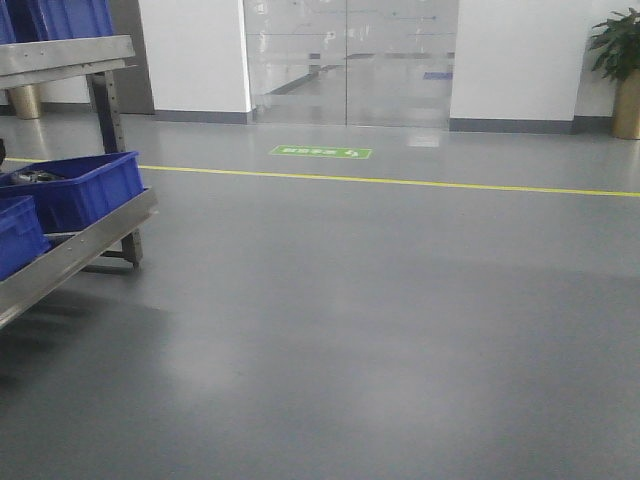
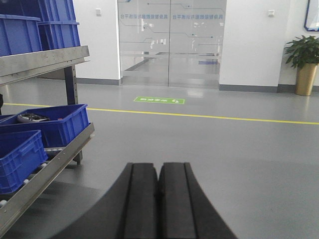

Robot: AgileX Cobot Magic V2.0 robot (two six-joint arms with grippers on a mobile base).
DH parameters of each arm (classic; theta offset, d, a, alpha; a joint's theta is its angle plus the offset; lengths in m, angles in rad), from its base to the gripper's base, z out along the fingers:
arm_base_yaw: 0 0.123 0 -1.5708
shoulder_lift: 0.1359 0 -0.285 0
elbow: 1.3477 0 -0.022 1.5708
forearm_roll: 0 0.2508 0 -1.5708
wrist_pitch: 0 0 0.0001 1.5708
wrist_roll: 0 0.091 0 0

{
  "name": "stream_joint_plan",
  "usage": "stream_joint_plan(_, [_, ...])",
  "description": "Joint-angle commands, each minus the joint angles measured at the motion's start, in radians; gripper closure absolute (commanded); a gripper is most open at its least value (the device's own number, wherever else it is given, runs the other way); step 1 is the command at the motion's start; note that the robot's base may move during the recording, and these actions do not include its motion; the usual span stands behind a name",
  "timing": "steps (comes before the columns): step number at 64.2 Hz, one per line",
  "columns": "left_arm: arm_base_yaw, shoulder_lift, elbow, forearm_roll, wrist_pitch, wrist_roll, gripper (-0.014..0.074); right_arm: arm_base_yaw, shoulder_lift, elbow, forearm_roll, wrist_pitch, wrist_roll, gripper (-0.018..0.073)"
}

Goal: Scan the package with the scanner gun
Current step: 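Drive the base forward across the floor toward the red conveyor table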

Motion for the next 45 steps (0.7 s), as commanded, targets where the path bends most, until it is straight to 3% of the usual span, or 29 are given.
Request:
stream_joint_plan(1, [-0.005, -0.003, -0.004, -0.004, -0.018, -0.002, 0.0707, 0.014, -0.002, 0.000, -0.002, -0.020, -0.003, 0.0722])
stream_joint_plan(19, [-0.005, -0.003, -0.004, -0.004, -0.018, -0.002, 0.0707, 0.111, -0.002, 0.000, -0.002, -0.020, -0.003, 0.0722])
stream_joint_plan(45, [-0.003, -0.003, -0.004, -0.004, -0.018, -0.002, 0.0707, 0.043, -0.002, 0.000, -0.002, -0.020, -0.003, 0.0722])
